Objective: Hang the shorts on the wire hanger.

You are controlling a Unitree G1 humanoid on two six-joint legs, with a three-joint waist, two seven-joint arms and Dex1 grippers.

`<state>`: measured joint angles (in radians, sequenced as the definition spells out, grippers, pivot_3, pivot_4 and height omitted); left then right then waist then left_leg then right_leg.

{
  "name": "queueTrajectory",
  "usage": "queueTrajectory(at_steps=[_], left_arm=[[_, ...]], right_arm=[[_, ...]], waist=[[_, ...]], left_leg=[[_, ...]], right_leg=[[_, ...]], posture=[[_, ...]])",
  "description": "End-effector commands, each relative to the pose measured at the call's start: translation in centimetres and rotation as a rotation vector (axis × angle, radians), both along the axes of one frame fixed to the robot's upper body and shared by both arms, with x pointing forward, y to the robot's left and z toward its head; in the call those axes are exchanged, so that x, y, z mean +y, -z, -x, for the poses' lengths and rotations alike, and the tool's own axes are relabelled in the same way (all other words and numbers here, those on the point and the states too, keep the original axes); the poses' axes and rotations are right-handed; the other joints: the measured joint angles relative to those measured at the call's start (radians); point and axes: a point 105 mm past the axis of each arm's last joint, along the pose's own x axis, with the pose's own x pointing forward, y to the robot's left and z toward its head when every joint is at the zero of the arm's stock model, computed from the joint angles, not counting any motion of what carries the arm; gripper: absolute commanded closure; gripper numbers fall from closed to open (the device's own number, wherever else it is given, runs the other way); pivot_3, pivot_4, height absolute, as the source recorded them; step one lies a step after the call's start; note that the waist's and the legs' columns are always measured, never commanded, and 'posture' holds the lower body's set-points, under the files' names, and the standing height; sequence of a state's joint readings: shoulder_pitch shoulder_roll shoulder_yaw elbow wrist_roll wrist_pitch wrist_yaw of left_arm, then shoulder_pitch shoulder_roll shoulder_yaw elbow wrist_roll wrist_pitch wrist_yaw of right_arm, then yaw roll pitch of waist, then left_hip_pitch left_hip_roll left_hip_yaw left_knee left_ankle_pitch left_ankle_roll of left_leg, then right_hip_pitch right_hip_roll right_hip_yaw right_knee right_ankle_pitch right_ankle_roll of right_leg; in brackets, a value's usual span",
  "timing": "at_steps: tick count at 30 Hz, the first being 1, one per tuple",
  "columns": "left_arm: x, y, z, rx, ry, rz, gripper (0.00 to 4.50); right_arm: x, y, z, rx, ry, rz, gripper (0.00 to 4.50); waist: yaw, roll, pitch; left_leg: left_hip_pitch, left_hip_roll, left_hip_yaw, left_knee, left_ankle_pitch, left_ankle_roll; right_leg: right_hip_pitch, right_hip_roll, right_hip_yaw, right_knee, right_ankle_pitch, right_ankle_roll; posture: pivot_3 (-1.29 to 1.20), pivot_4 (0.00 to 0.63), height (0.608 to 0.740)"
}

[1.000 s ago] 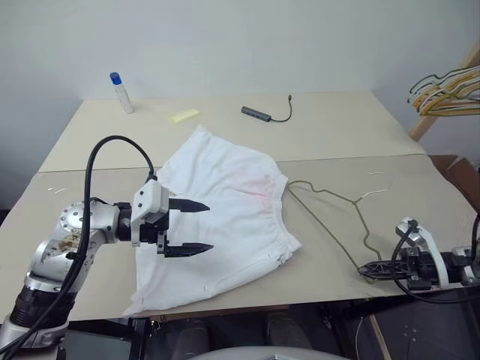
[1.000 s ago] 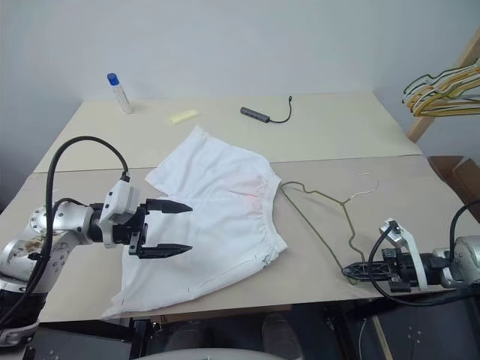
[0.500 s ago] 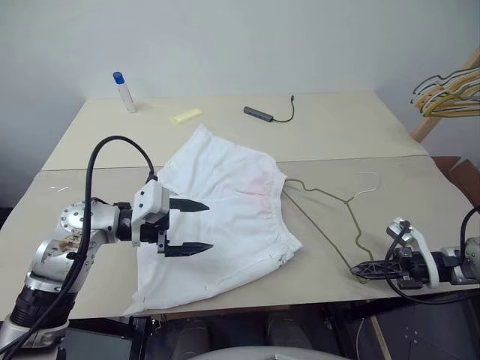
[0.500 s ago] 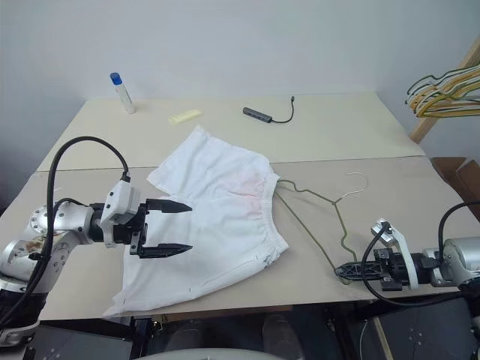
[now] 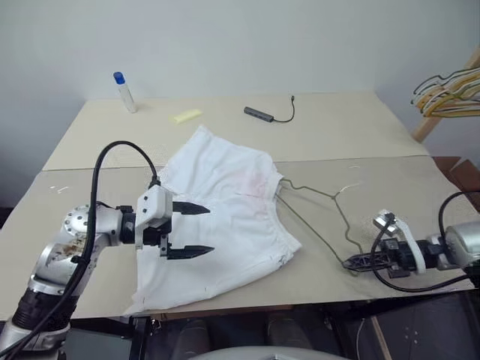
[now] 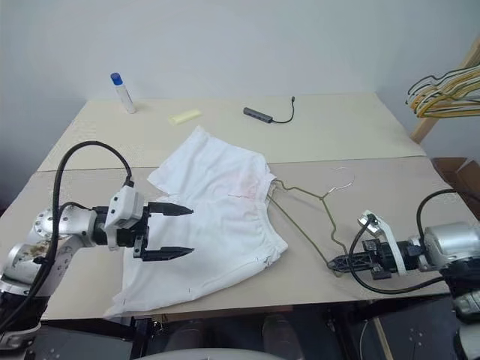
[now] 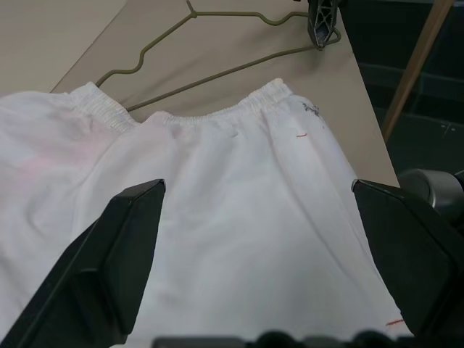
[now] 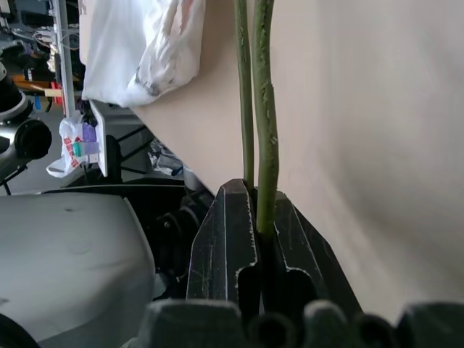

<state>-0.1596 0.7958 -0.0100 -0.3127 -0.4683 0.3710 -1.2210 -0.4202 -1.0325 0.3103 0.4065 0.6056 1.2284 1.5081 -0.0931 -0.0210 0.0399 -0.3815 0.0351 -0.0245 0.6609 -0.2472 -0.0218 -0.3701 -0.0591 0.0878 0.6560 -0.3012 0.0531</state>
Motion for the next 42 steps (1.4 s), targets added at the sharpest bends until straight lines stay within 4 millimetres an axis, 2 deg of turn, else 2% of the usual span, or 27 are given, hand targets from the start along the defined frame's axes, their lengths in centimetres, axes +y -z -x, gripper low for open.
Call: queueTrajectory(at_steps=[1, 8, 14, 19, 24, 28, 30, 34, 38, 42], left_arm=[[-0.1, -0.6, 0.0, -0.049, 0.003, -0.005, 0.02], [-0.3, -0.4, 0.0, -0.051, -0.001, -0.01, 0.02], [-0.6, -0.5, -0.1, -0.058, 0.002, -0.006, 0.02], [-0.5, -0.6, 0.0, -0.063, -0.01, -0.001, 0.02], [-0.3, -0.5, -0.1, -0.064, -0.026, -0.004, 0.02], [-0.4, -1.0, -1.0, -0.091, -0.038, -0.003, 0.02], [-0.4, -1.3, -1.3, -0.106, -0.038, -0.007, 0.02], [0.2, -3.3, -3.1, -0.215, -0.069, 0.009, 0.02], [0.8, -7.1, -5.0, -0.354, -0.097, 0.078, 0.02], [1.7, -11.0, -6.5, -0.46, -0.121, 0.125, 0.02]], right_arm=[[0.0, -0.5, -1.1, -0.028, -0.008, -0.003, 4.5], [1.5, -0.8, -2.5, -0.032, -0.057, -0.039, 4.5], [2.2, -0.6, -4.5, -0.039, -0.02, -0.021, 4.5], [1.8, -0.6, -6.2, -0.091, 0.068, -0.012, 4.5], [1.6, -1.8, -7.0, -0.232, 0.068, 0.002, 4.5], [2.8, -3.9, -8.3, -0.454, 0.013, 0.124, 4.5], [3.2, -4.7, -8.6, -0.505, 0.016, 0.142, 4.5], [4.2, -7.7, -9.6, -0.784, -0.086, 0.303, 4.5], [4.9, -9.7, -9.6, -0.933, -0.19, 0.375, 4.5], [6.4, -10.6, -9.1, -1.085, -0.351, 0.42, 4.5]], waist=[[0.002, 0.0, 0.0], [0.011, 0.0, 0.0], [0.021, 0.0, 0.0], [0.028, 0.0, 0.0], [0.032, 0.0, 0.0], [0.03, 0.0, 0.0], [0.027, 0.001, 0.0], [0.025, 0.001, 0.0], [0.026, 0.001, 0.0], [0.024, 0.001, 0.0]], left_leg=[[0.0, 0.0, 0.0, 0.0, 0.0, 0.0], [0.001, 0.0, 0.0, 0.0, 0.0, 0.0], [0.001, 0.0, 0.0, 0.0, 0.0, 0.0], [0.0, 0.0, 0.0, 0.0, 0.0, 0.0], [0.001, -0.001, 0.0, 0.0, 0.0, 0.0], [0.001, -0.001, 0.0, 0.0, 0.0, 0.0], [0.0, -0.001, 0.0, 0.0, 0.0, 0.0], [0.0, -0.001, 0.0, 0.0, 0.0, 0.0], [-0.002, -0.001, 0.0, 0.0, 0.0, 0.0], [-0.002, -0.001, 0.0, 0.001, 0.0, 0.0]], right_leg=[[0.0, 0.0, 0.0, 0.0, 0.0, 0.0], [0.0, 0.0, 0.0, 0.0, 0.0, 0.0], [0.0, 0.0, 0.0, 0.001, 0.0, 0.0], [0.0, 0.0, 0.0, 0.001, 0.0, -0.001], [0.0, -0.001, 0.0, 0.001, 0.0, -0.001], [0.0, 0.0, 0.0, 0.002, 0.0, 0.0], [-0.001, -0.001, 0.0, 0.002, 0.0, 0.0], [-0.001, 0.0, 0.0, 0.002, 0.0, 0.0], [-0.002, -0.001, 0.0, 0.001, 0.0, 0.0], [-0.002, -0.001, 0.0, 0.001, 0.0, 0.0]], posture=[[-0.03, 0.0, 0.74], [-0.02, 0.0, 0.74], [-0.02, 0.0, 0.74], [-0.01, 0.0, 0.74], [-0.02, 0.0, 0.74], [-0.03, 0.0, 0.74], [-0.04, 0.0, 0.74], [-0.05, 0.0, 0.74], [-0.06, 0.0, 0.74], [-0.06, 0.0, 0.74]])
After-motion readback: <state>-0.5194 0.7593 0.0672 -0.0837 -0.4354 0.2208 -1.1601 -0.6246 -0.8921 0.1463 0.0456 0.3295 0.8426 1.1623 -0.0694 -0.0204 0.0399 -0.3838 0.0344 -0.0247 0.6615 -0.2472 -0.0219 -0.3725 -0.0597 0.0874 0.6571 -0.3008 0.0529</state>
